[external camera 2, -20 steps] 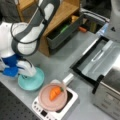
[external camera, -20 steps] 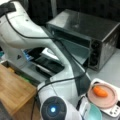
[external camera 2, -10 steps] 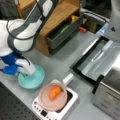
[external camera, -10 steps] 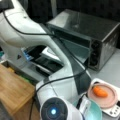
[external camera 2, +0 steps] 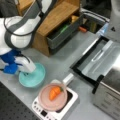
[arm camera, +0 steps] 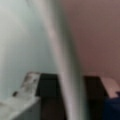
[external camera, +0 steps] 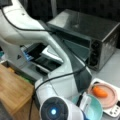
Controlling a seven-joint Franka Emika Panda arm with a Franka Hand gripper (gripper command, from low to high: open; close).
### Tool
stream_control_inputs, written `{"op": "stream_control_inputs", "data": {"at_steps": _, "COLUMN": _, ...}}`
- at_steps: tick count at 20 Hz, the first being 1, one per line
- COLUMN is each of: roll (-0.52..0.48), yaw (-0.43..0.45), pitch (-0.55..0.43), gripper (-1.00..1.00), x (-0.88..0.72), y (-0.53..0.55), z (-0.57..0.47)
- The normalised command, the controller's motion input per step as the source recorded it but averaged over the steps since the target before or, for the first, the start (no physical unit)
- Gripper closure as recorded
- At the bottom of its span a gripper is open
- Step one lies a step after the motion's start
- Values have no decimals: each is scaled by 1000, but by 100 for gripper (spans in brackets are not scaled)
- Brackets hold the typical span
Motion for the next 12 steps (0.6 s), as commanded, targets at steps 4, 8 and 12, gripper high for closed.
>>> {"op": "stream_control_inputs", "data": {"at_steps": 4, "roll": -137, "yaw": 96, "pitch": -130, "gripper": 100, "x": -332, "y": 375, "z": 147}}
{"op": "stream_control_inputs", "data": {"at_steps": 8, "roll": -292, "yaw": 72, "pitch": -174, "gripper": 100, "x": -573, "y": 501, "z": 48}}
{"op": "stream_control_inputs", "data": {"at_steps": 12, "roll": -328, "yaw": 8, "pitch": -181, "gripper": 100, "x": -763, "y": 592, "z": 2}}
